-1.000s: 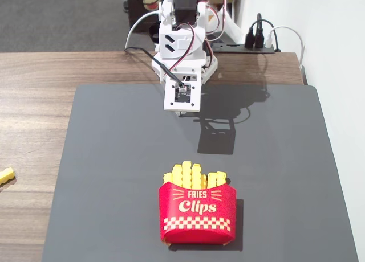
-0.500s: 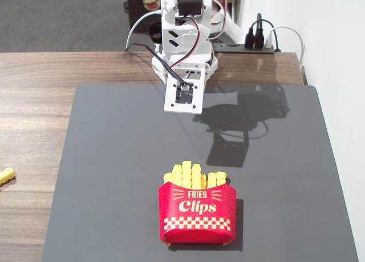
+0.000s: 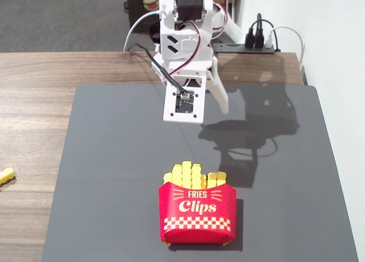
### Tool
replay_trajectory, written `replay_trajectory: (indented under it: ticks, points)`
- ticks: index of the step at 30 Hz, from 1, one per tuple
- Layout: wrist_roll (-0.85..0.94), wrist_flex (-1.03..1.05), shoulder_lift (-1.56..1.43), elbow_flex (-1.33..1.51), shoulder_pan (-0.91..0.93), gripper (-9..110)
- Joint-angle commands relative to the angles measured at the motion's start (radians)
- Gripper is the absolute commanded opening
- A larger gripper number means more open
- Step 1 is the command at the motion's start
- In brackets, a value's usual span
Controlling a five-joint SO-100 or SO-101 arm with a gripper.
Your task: Grab a fry
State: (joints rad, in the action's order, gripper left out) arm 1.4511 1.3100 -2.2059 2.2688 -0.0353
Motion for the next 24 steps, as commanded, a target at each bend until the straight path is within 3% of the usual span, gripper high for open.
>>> replay_trajectory:
  ticks: [1, 12, 24]
  points:
    - [-0.008, -0.009, 0.055, -0.12, 0.002, 37]
    - [-0.043, -0.066, 0.328, -0.394, 0.003, 36]
    - [-0.046, -0.19, 0.537, -0.489, 0.006, 36]
